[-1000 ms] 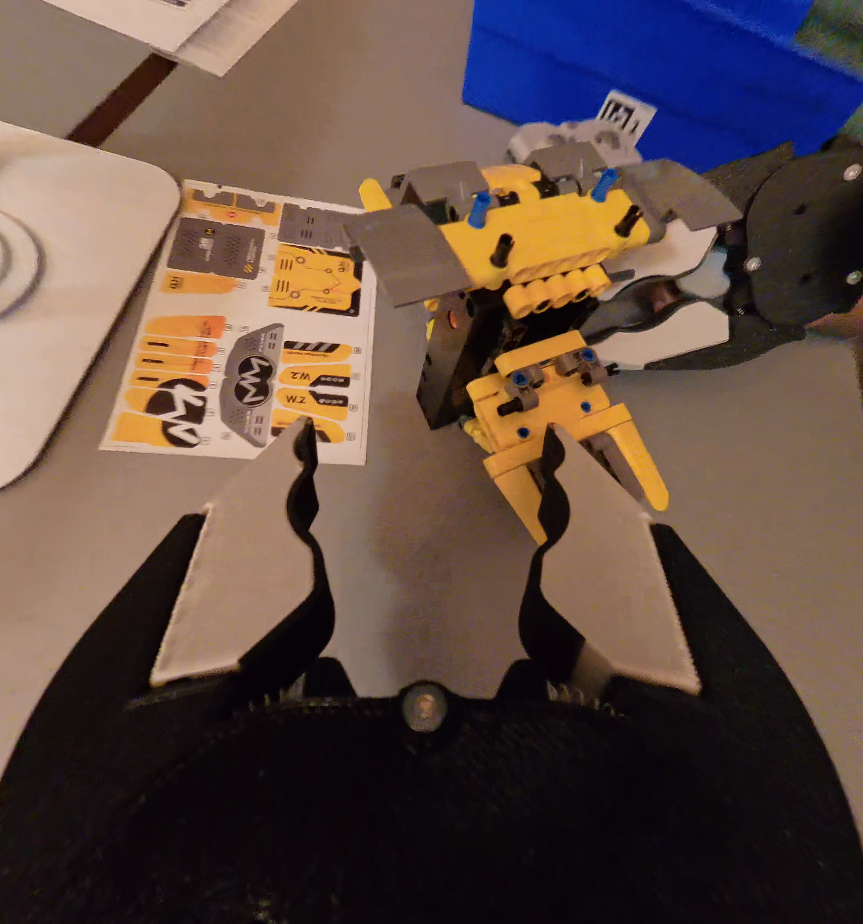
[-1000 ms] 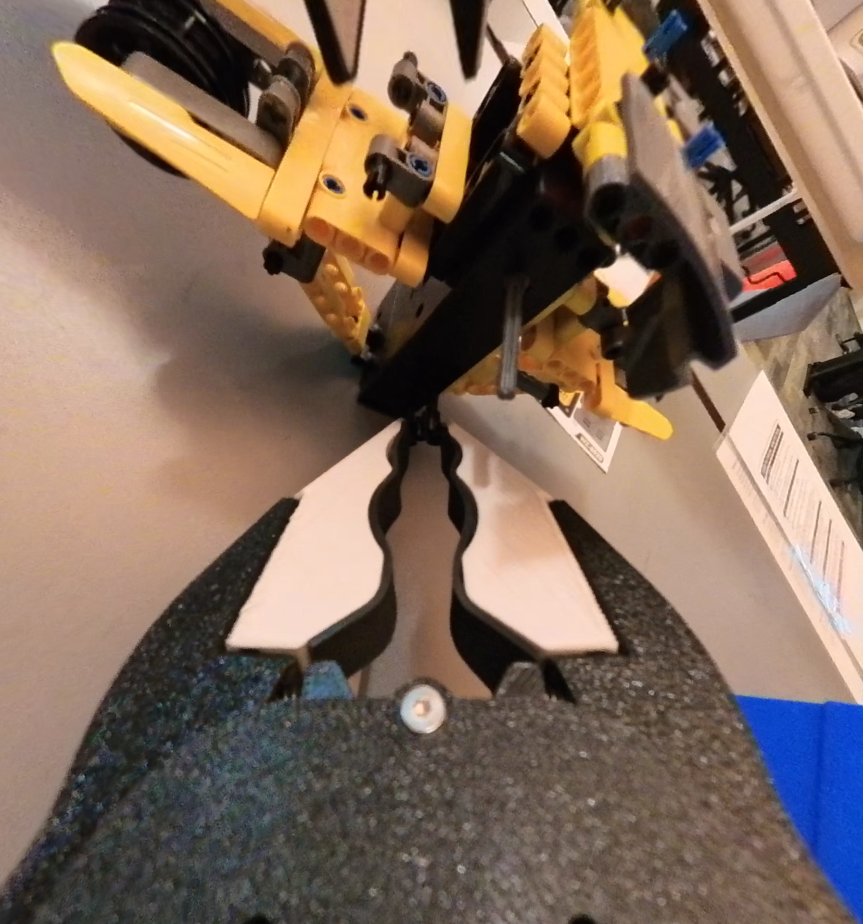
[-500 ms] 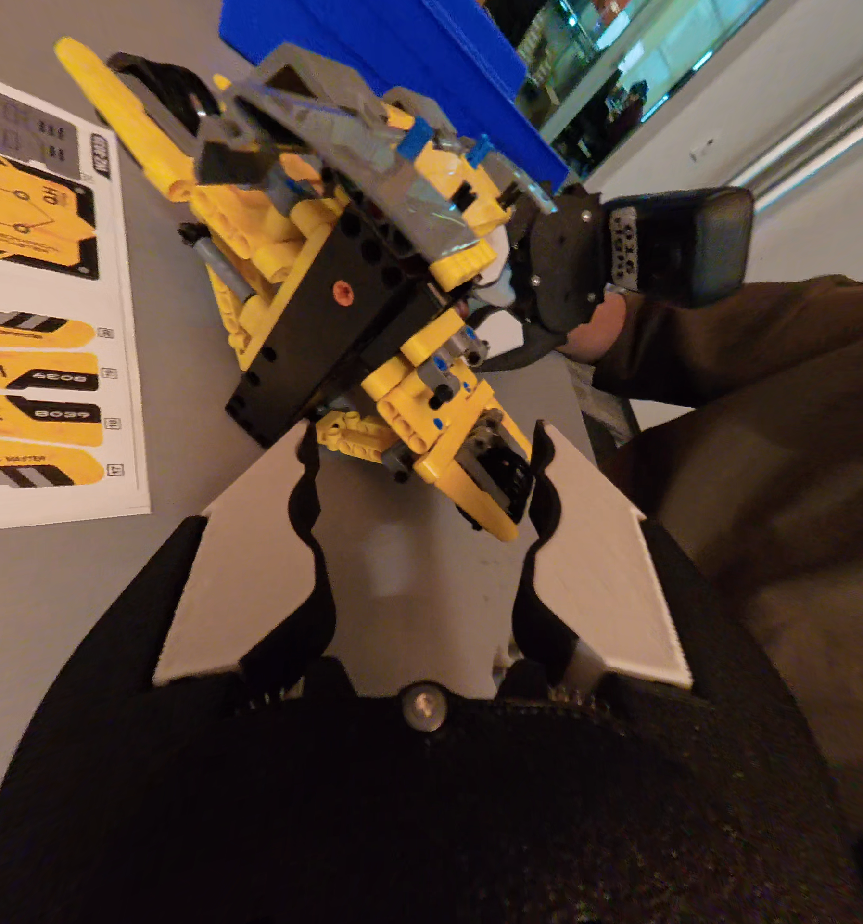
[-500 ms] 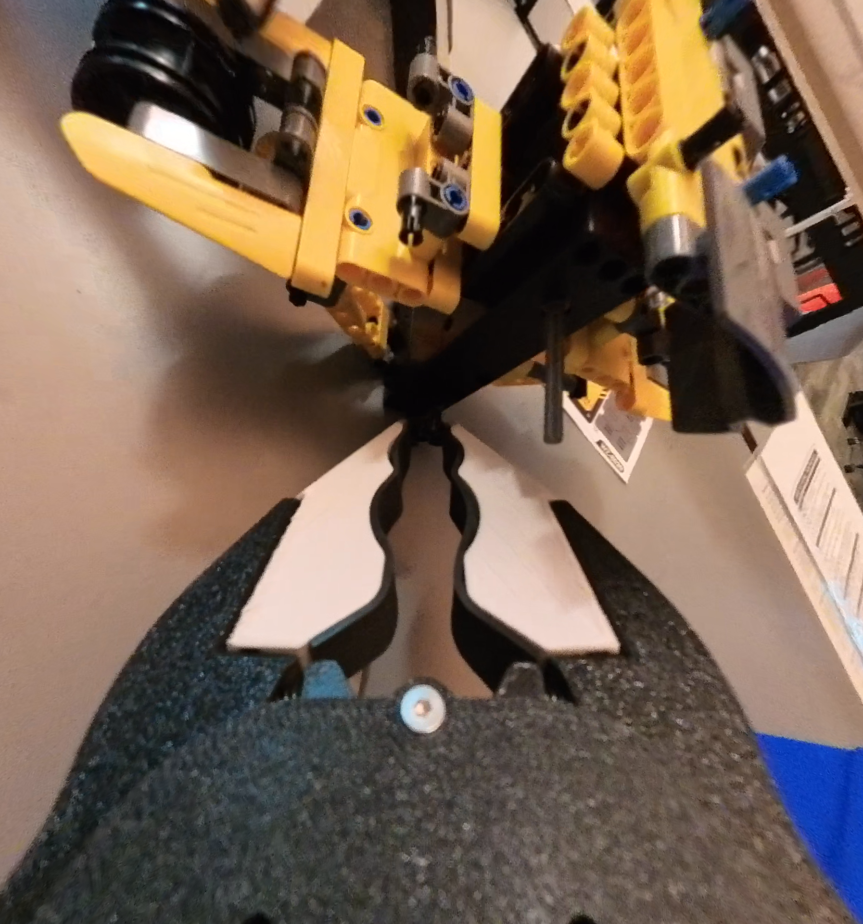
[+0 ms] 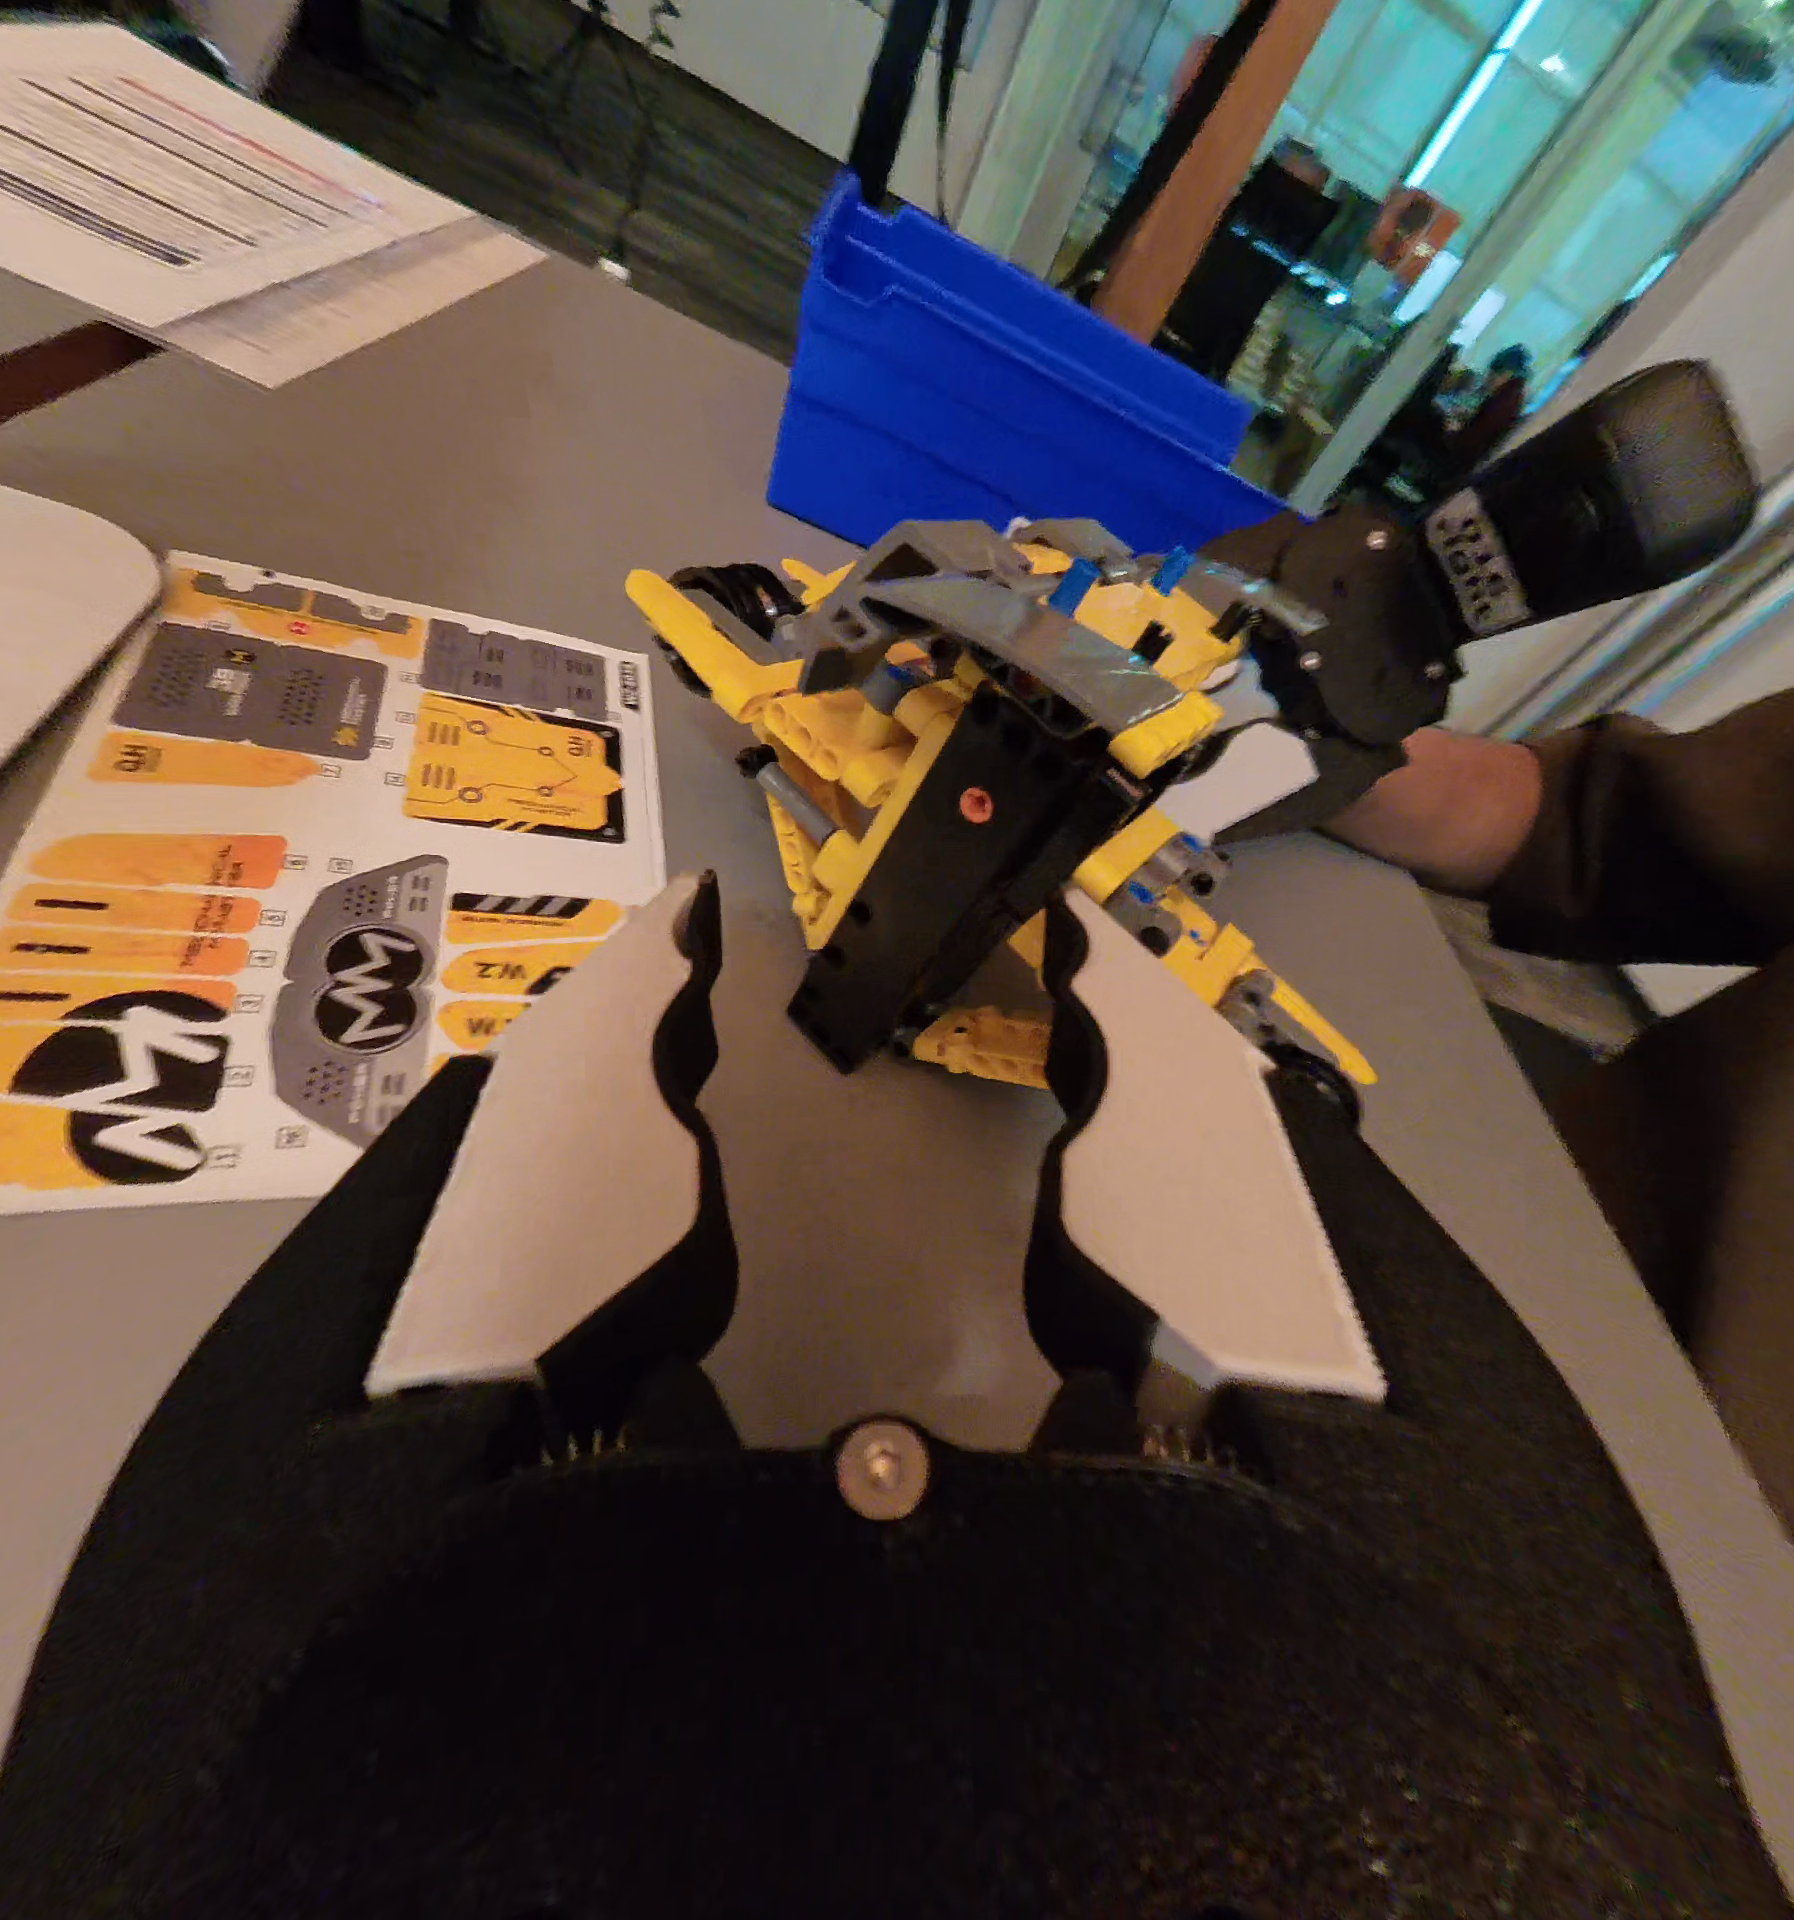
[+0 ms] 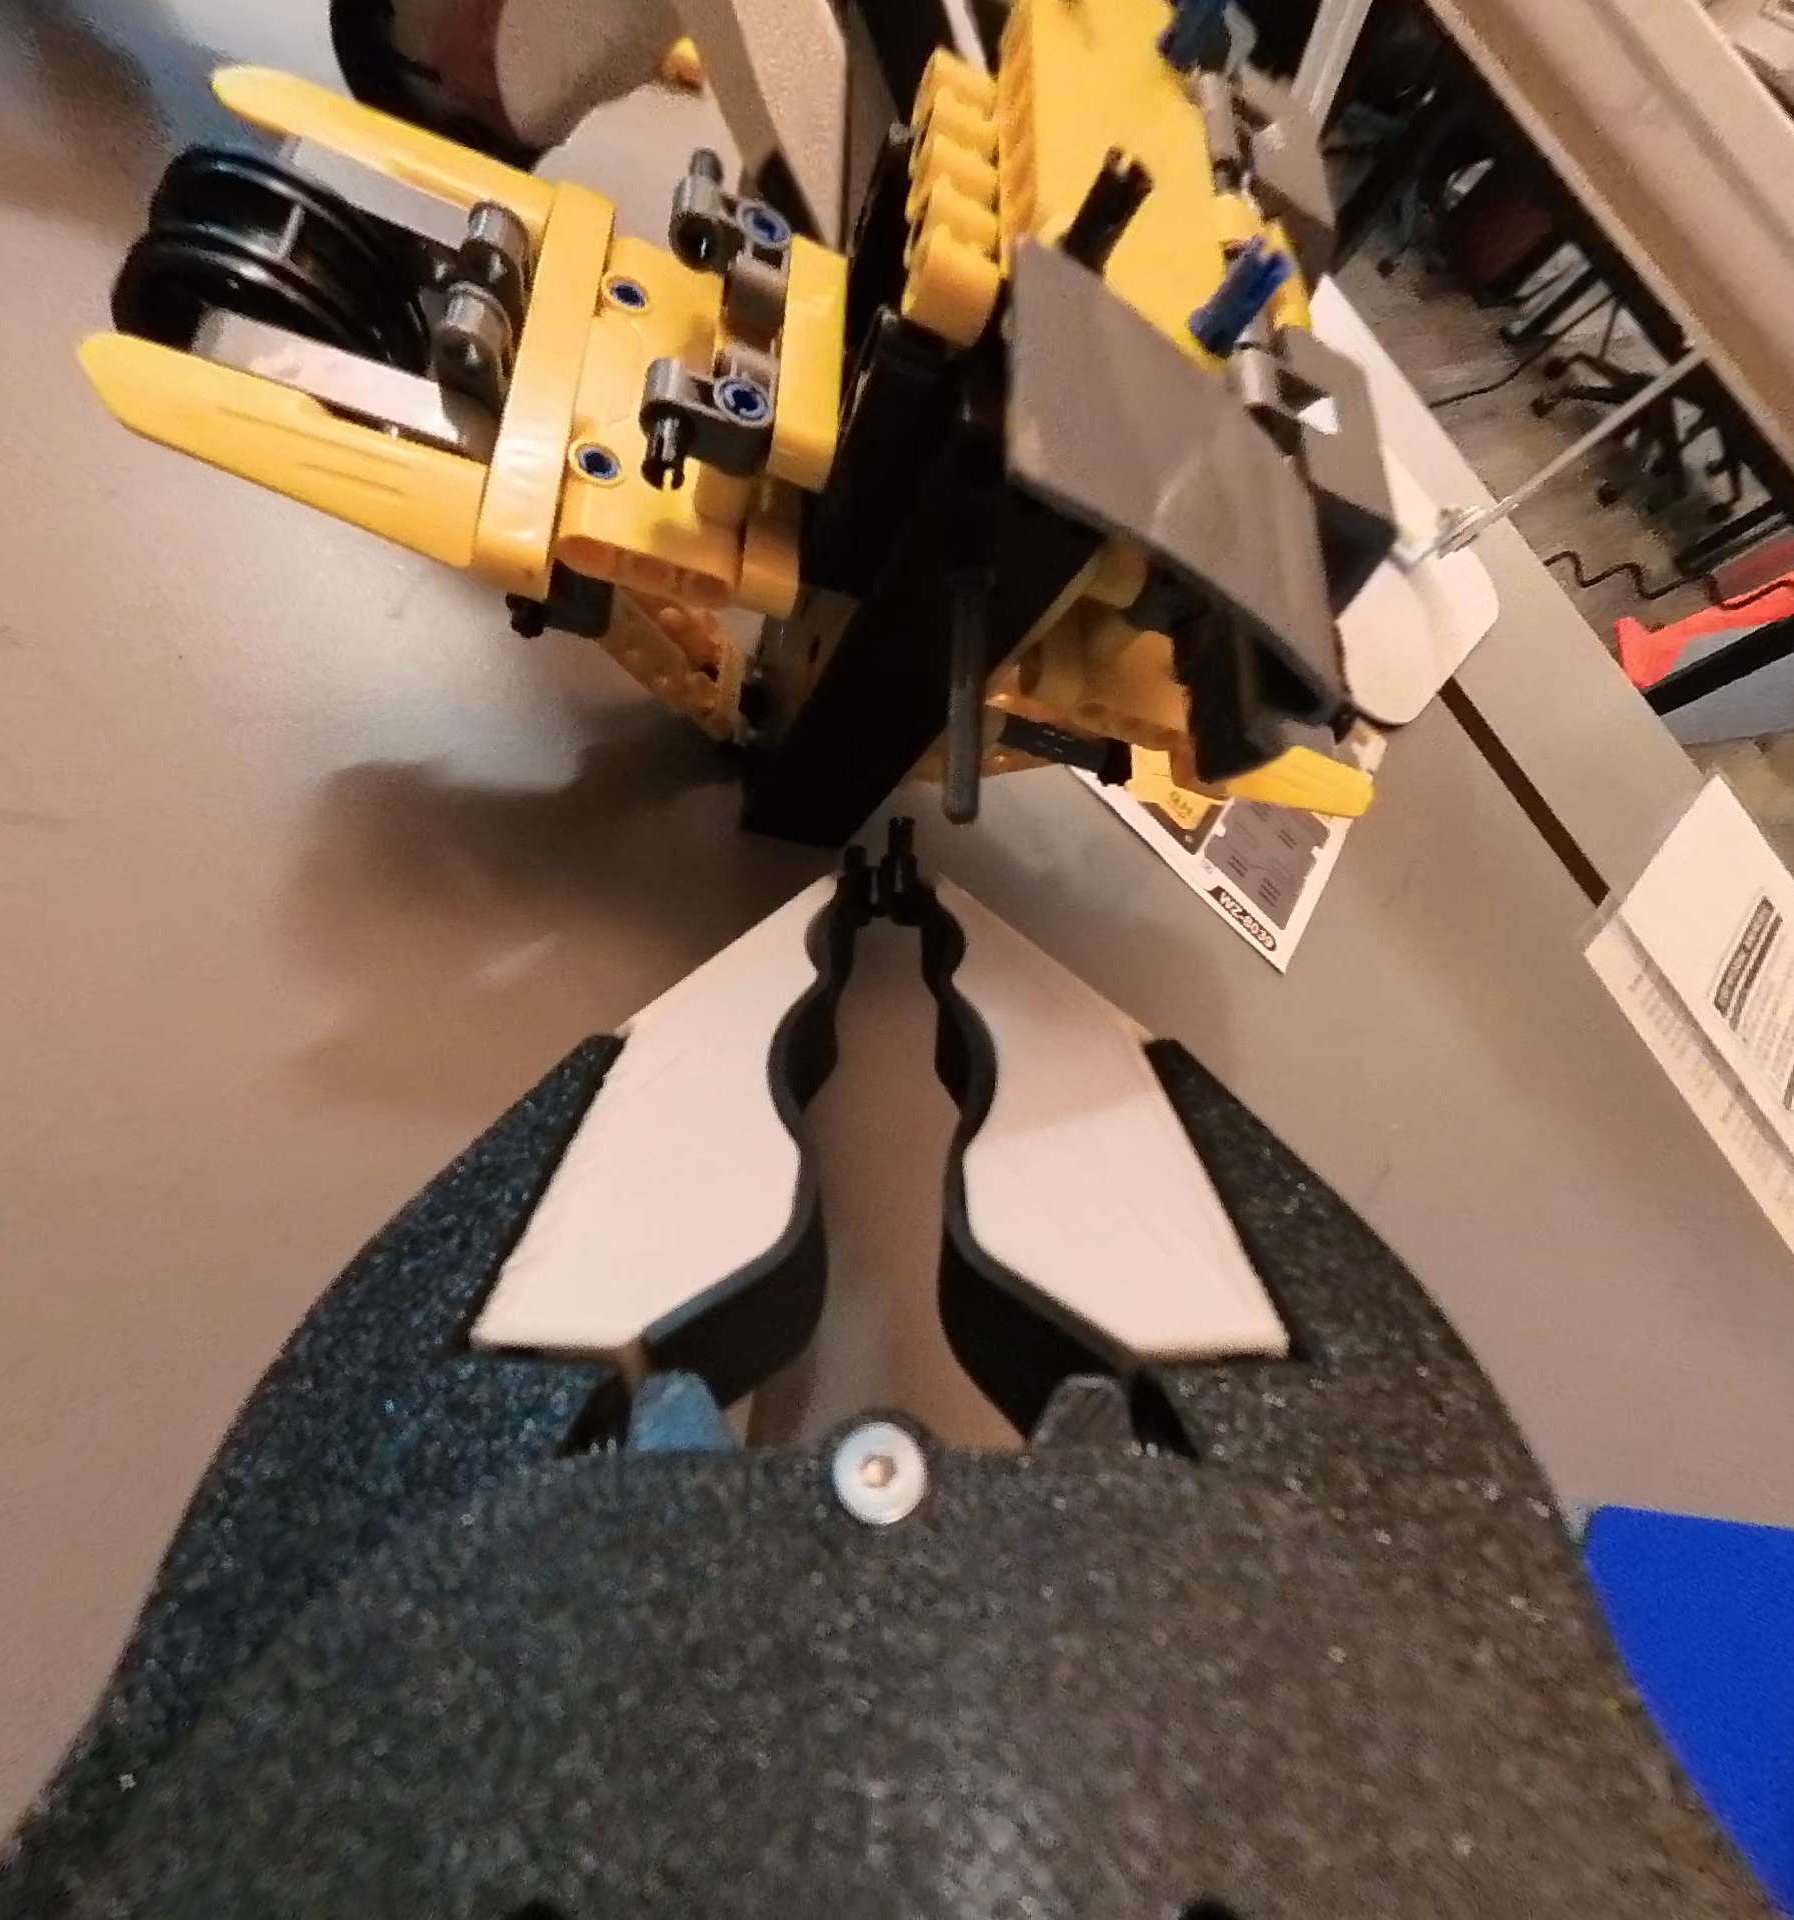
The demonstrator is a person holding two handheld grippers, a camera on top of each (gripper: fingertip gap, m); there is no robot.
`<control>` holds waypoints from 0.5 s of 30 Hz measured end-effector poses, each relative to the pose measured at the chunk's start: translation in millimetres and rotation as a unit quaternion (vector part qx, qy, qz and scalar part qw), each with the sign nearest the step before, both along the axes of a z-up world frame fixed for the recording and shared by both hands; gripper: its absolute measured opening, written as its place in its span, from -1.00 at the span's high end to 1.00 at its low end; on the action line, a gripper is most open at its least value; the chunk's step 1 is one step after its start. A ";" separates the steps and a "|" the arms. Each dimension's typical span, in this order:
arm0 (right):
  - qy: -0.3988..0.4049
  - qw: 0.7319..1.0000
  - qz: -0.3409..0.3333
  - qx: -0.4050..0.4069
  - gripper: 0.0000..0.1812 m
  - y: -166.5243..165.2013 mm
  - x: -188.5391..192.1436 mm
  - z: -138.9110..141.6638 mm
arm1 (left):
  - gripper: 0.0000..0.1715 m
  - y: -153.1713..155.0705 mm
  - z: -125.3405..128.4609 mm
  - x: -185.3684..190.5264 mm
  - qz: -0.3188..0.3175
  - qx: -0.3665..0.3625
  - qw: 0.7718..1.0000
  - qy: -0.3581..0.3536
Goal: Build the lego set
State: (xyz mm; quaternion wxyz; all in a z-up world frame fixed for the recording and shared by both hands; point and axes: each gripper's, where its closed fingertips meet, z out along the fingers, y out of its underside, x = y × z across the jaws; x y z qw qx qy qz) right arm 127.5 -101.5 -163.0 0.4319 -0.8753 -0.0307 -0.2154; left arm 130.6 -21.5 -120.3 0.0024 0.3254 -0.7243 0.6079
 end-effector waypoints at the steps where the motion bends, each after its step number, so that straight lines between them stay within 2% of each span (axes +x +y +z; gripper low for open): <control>1: 0.000 1.000 0.000 0.002 0.88 -0.7 -0.2 1.3 | 0.39 -1.4 5.1 -2.8 -0.013 -0.015 1.000 0.008; 4: -0.003 1.000 0.000 0.005 0.87 -2.4 -0.1 4.2 | 0.45 8.5 16.4 -0.2 -0.004 -0.026 1.000 0.000; 7: 0.003 1.000 0.003 0.009 0.88 -2.2 -1.2 6.4 | 0.42 14.3 -4.0 0.5 -0.026 0.044 0.999 -0.009; 9: 0.008 1.000 0.004 0.013 0.88 -2.2 -2.0 8.2 | 0.32 8.3 -16.8 -3.9 -0.061 0.075 0.995 0.000; 15: 0.010 1.000 0.004 0.019 0.88 -3.7 -2.4 12.0 | 0.33 -22.2 -28.9 -4.9 -0.128 0.103 0.986 -0.014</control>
